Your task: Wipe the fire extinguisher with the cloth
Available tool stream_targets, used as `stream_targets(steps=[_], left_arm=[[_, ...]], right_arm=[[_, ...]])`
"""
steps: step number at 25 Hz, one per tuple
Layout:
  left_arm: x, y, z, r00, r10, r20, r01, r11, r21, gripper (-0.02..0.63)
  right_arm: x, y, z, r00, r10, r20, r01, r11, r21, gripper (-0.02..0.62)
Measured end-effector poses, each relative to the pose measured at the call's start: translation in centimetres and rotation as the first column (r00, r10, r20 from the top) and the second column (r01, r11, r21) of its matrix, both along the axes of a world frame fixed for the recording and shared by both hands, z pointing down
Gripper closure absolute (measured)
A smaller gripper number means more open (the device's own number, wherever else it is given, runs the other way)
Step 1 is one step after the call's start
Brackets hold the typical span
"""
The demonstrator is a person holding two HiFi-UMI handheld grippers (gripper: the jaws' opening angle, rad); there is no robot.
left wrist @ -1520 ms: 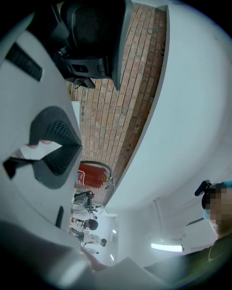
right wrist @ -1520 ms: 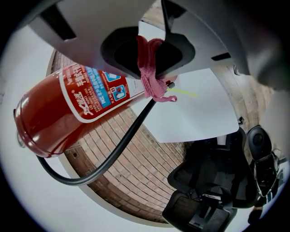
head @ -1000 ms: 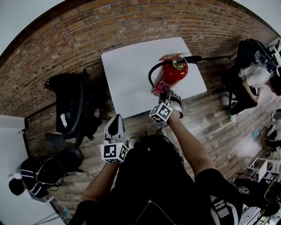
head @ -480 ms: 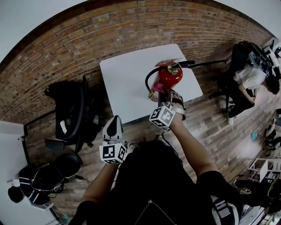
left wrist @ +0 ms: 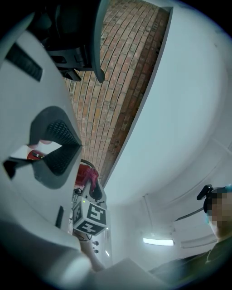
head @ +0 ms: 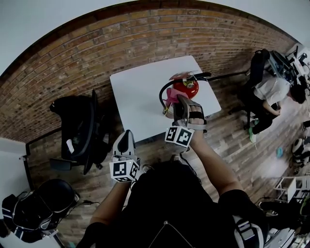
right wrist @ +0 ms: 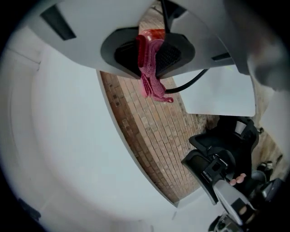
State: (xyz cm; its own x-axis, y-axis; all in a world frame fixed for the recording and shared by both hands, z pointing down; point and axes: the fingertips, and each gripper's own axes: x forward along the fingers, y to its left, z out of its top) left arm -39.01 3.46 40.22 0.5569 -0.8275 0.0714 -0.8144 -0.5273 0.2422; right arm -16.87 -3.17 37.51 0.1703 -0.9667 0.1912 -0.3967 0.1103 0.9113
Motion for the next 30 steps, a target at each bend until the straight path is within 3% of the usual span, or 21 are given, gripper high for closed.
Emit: stream_targets(steps=[3, 8, 16, 24, 30], left_arm=[[-0.3, 0.0, -0.1, 1.0, -0.004, -0.001, 0.004, 1.0, 0.0, 0.577], [-0.7, 0.1, -0.1, 1.0, -0.005, -0.003, 0.005, 1.0, 0.0, 0.577], [-1.7, -0.5, 0.2, 1.0, -0.022, -0.012, 0.022, 1.0, -0.011, 0.577], [0.7, -0.9, 0.2, 1.0, 0.017, -0.008, -0.017, 1.0, -0.006, 0.577], [2.9, -0.8, -0.2, 1.0, 0.002, 0.013, -0.002, 1.0, 0.0, 0.575]], right_arm=[[0.1, -0.7, -1.3, 0.998, -0.002, -0.067, 0.006, 0.999, 0.053, 0.497], [1.6, -2.0, 0.2, 0.991, 0.073, -0.116, -0.076, 0.997, -0.023, 0.497], [2.6, -0.5, 1.1, 0.975, 0.039, -0.217, -0.056, 0.996, -0.074, 0.497], [5.9, 1.1, 1.9, 0.97, 0.03, -0.243, -0.052, 0.995, -0.083, 0.497], [8.8, 1.8, 2.3, 0.971, -0.001, -0.238, -0.016, 0.997, -0.071, 0.497]])
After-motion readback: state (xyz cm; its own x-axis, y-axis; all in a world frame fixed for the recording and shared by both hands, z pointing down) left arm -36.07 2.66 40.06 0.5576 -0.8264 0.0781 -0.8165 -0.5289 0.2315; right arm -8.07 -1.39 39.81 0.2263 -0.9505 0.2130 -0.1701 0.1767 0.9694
